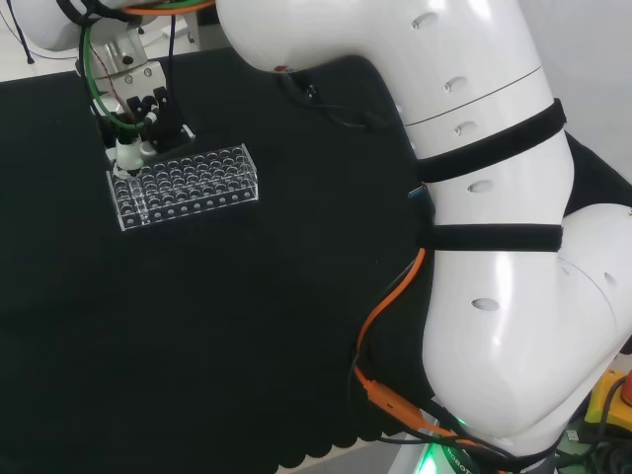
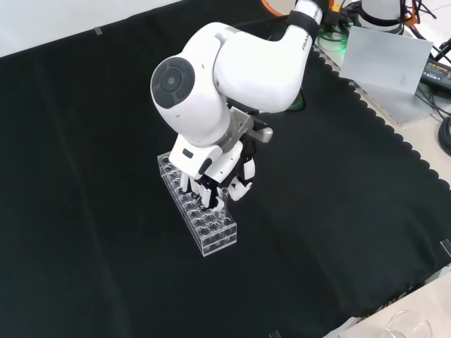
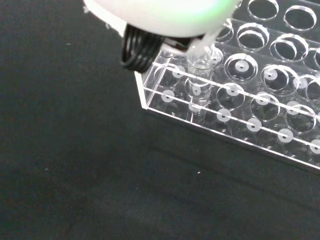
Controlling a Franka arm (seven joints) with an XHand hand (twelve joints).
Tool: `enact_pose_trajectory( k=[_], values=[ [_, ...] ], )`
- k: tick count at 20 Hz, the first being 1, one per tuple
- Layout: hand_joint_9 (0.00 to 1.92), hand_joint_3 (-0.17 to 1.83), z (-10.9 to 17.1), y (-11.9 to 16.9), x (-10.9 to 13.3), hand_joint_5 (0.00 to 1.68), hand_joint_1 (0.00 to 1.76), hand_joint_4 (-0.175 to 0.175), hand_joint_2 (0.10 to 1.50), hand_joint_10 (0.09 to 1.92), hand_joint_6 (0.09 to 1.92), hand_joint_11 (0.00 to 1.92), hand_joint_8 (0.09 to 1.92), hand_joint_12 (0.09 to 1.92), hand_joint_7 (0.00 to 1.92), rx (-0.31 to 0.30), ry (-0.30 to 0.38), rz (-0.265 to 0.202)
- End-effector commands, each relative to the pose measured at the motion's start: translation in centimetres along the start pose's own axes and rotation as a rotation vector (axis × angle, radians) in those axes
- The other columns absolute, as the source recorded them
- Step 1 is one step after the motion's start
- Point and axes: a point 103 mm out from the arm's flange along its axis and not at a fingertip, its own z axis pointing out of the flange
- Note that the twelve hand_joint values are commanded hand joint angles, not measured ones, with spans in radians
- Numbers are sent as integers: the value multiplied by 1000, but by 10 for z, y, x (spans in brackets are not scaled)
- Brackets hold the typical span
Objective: Pick up the test tube.
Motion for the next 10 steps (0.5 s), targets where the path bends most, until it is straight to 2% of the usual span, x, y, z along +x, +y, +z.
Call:
enact_pose_trajectory(
  k=[1, 3, 4, 6, 10],
  values=[
    [1165, 282, 4, 3, -1, 1134, 1280, -175, 875, 660, 717, 848, 683, 1263, 1234, -25, -34, 13],
    [1207, 220, 6, 4, -2, 1180, 1295, -175, 900, 639, 658, 898, 643, 1232, 1247, -38, -43, 18],
    [1235, 267, 6, 4, -2, 1204, 1300, -175, 870, 627, 628, 940, 618, 1214, 1266, -50, -51, 21],
    [1268, 475, 5, 4, -3, 1240, 1350, -175, 745, 584, 622, 1073, 641, 1155, 1327, -82, -55, 28],
    [1300, 735, -3, 4, -2, 1276, 1430, -175, 582, 517, 649, 1314, 746, 993, 1380, -141, -64, 30]
  ],
)
